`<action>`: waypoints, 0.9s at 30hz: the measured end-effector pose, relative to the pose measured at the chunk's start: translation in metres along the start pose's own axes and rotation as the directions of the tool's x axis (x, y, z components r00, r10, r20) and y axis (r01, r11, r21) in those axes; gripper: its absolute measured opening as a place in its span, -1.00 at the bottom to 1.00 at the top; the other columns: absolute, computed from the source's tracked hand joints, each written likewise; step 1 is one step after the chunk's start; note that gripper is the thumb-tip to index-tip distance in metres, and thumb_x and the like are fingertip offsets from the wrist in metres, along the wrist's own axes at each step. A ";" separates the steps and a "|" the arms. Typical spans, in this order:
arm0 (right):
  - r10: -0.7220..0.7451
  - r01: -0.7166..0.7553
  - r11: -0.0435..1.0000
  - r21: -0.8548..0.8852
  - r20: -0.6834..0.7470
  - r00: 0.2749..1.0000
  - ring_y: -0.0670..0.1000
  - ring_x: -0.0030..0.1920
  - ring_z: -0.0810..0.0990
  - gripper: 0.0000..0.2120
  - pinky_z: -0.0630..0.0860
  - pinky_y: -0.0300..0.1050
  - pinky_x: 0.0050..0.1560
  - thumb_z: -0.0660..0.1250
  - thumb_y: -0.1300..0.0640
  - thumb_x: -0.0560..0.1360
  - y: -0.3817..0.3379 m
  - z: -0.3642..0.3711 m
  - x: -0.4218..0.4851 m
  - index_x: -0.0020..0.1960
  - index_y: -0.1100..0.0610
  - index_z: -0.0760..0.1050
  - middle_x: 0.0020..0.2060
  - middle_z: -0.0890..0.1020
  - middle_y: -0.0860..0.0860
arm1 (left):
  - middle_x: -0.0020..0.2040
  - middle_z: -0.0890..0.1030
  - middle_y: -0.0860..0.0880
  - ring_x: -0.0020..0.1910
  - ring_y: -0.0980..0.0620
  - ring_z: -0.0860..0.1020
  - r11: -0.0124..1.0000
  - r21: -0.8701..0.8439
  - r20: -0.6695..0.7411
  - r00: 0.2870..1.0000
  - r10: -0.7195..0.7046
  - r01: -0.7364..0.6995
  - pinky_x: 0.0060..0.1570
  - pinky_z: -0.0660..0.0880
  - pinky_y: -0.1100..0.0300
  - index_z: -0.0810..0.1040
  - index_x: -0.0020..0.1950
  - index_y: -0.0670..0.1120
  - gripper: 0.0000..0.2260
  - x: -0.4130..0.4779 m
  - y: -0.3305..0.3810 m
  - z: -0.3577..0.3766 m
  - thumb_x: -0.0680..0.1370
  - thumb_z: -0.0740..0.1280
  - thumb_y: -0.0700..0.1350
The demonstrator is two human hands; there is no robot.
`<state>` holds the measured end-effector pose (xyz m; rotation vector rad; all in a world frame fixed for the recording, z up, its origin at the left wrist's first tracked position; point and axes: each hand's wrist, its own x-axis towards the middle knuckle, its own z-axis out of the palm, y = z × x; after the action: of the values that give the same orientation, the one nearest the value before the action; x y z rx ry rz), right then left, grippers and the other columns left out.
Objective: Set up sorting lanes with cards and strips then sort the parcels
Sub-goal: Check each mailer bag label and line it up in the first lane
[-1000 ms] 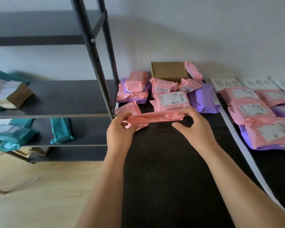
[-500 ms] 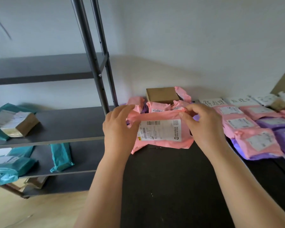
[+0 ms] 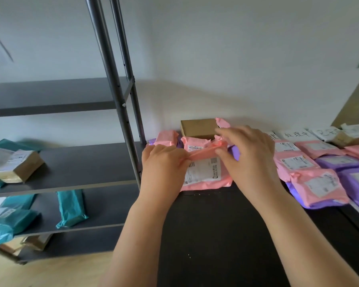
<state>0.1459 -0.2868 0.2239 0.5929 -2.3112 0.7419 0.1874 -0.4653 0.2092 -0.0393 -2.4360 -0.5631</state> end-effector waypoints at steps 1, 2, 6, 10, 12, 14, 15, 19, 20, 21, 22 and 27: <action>-0.042 0.042 0.998 -0.036 0.005 0.999 0.19 0.07 0.58 -0.70 0.38 0.25 0.22 0.53 0.22 0.41 -0.002 0.001 0.000 0.14 0.08 0.66 0.00 0.66 0.01 | -0.31 0.67 -0.01 -0.22 -0.14 0.57 0.999 0.032 -0.009 0.999 0.033 -0.033 0.11 0.41 -0.10 0.75 -0.18 -0.06 -0.90 0.001 0.002 0.001 0.45 0.49 -0.25; -0.073 0.075 0.995 -0.073 0.023 0.997 0.19 0.04 0.58 -0.73 0.38 0.24 0.20 0.54 0.23 0.40 -0.003 0.003 0.000 0.08 0.08 0.69 -0.05 0.67 0.01 | -0.34 0.65 -0.01 -0.23 -0.15 0.56 0.997 0.050 -0.019 0.998 0.064 -0.063 0.10 0.44 -0.16 0.74 -0.20 -0.06 -0.91 0.001 0.004 0.003 0.43 0.50 -0.25; -0.029 0.052 0.986 -0.158 0.140 0.990 0.19 0.01 0.55 -0.91 0.32 0.18 0.18 0.52 0.21 0.43 -0.004 0.010 -0.003 -0.09 0.06 0.73 -0.15 0.68 0.01 | -0.21 0.70 -0.03 -0.11 -0.16 0.62 0.986 0.029 -0.095 0.981 0.167 -0.165 0.13 0.45 -0.22 0.75 -0.19 -0.07 -0.93 0.002 0.008 0.012 0.42 0.46 -0.20; 0.016 0.004 0.993 -0.122 0.160 0.987 0.15 0.04 0.53 -0.97 0.27 0.09 0.16 0.49 0.19 0.46 0.000 0.011 -0.004 -0.10 0.09 0.71 -0.11 0.65 0.01 | 0.22 0.63 -0.14 0.30 -0.26 0.51 0.994 0.034 -0.258 0.960 0.107 -0.102 0.31 0.36 -0.18 0.73 -0.01 -0.12 -0.86 0.000 0.010 0.017 0.46 0.47 -0.26; 0.050 -0.041 0.996 -0.076 0.116 0.992 0.09 0.00 0.54 -0.97 0.26 0.04 0.14 0.49 0.17 0.47 0.002 0.008 -0.003 -0.09 0.10 0.69 -0.12 0.63 -0.03 | 0.40 0.49 -0.18 0.45 -0.25 0.36 0.999 0.002 -0.336 0.941 -0.038 0.041 0.40 0.31 -0.17 0.65 0.22 -0.13 -0.68 -0.002 0.010 0.016 0.47 0.47 -0.28; 0.092 -0.092 0.996 -0.007 0.079 0.993 0.05 -0.08 0.57 -0.98 0.34 0.02 0.10 0.47 0.16 0.48 0.006 0.005 -0.001 -0.09 0.10 0.66 -0.19 0.58 -0.10 | 0.45 0.42 -0.16 0.49 -0.18 0.30 0.972 -0.089 -0.391 0.889 -0.237 0.220 0.42 0.29 -0.09 0.53 0.37 -0.11 -0.58 -0.004 0.007 0.014 0.51 0.45 -0.25; 0.112 -0.115 0.992 0.045 0.064 0.992 0.02 -0.11 0.58 -0.99 0.42 0.04 0.07 0.45 0.17 0.50 0.008 0.004 0.000 -0.09 0.10 0.65 -0.22 0.57 -0.12 | 0.46 0.41 -0.13 0.49 -0.13 0.29 0.934 -0.166 -0.377 0.854 -0.358 0.318 0.41 0.30 -0.04 0.48 0.41 -0.09 -0.56 -0.004 0.005 0.014 0.54 0.44 -0.20; 0.256 -0.260 0.890 0.374 0.061 0.965 -0.23 -0.18 0.57 -0.79 0.46 -0.39 -0.20 0.40 0.20 0.53 0.012 -0.005 0.003 -0.15 -0.11 0.56 -0.26 0.63 -0.19 | 0.31 0.51 0.05 0.21 0.11 0.46 0.657 -0.498 -0.091 0.720 -0.688 0.565 0.10 0.39 0.29 0.47 0.39 0.02 -0.56 -0.008 0.001 0.018 0.53 0.43 0.01; 0.279 -0.286 0.854 0.434 0.082 0.957 -0.25 -0.18 0.57 -0.75 0.47 -0.40 -0.24 0.40 0.19 0.53 0.011 -0.006 0.004 -0.17 -0.16 0.54 -0.23 0.64 -0.21 | 0.25 0.56 0.09 0.13 0.17 0.50 0.606 -0.547 -0.013 0.717 -0.696 0.578 0.04 0.43 0.30 0.52 0.32 0.06 -0.62 -0.008 0.004 0.018 0.52 0.42 0.07; 0.296 -0.310 0.819 0.482 0.107 0.949 -0.22 -0.18 0.59 -0.75 0.51 -0.34 -0.24 0.40 0.17 0.54 0.010 -0.007 0.005 -0.18 -0.18 0.55 -0.21 0.65 -0.23 | 0.16 0.60 0.14 0.06 0.23 0.54 0.571 -0.587 0.037 0.724 -0.689 0.574 0.00 0.49 0.29 0.57 0.20 0.13 -0.72 -0.009 0.008 0.018 0.51 0.42 0.10; 0.318 -0.339 0.782 0.522 0.134 0.939 -0.15 -0.19 0.62 -0.79 0.58 -0.16 -0.21 0.41 0.14 0.54 0.009 -0.007 0.005 -0.18 -0.16 0.58 -0.22 0.66 -0.21 | 0.07 0.63 0.19 -0.01 0.28 0.57 0.557 -0.608 0.053 0.729 -0.683 0.566 -0.08 0.52 0.32 0.59 0.06 0.20 -0.86 -0.008 0.012 0.018 0.52 0.41 0.11; 0.372 -0.430 0.697 0.574 0.224 0.901 0.07 -0.16 0.66 -0.91 0.62 0.20 -0.12 0.41 0.13 0.53 0.004 -0.007 0.004 -0.11 -0.04 0.64 -0.22 0.69 -0.07 | -0.20 0.67 0.20 -0.18 0.19 0.65 0.536 -0.658 0.032 0.732 -0.681 0.528 -0.14 0.63 0.06 0.58 -0.23 0.25 -0.83 -0.002 0.026 0.012 0.56 0.40 0.05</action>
<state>0.1442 -0.2800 0.2296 0.3820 -2.2828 1.7596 0.1860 -0.4367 0.2091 0.6058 -1.8610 -1.6052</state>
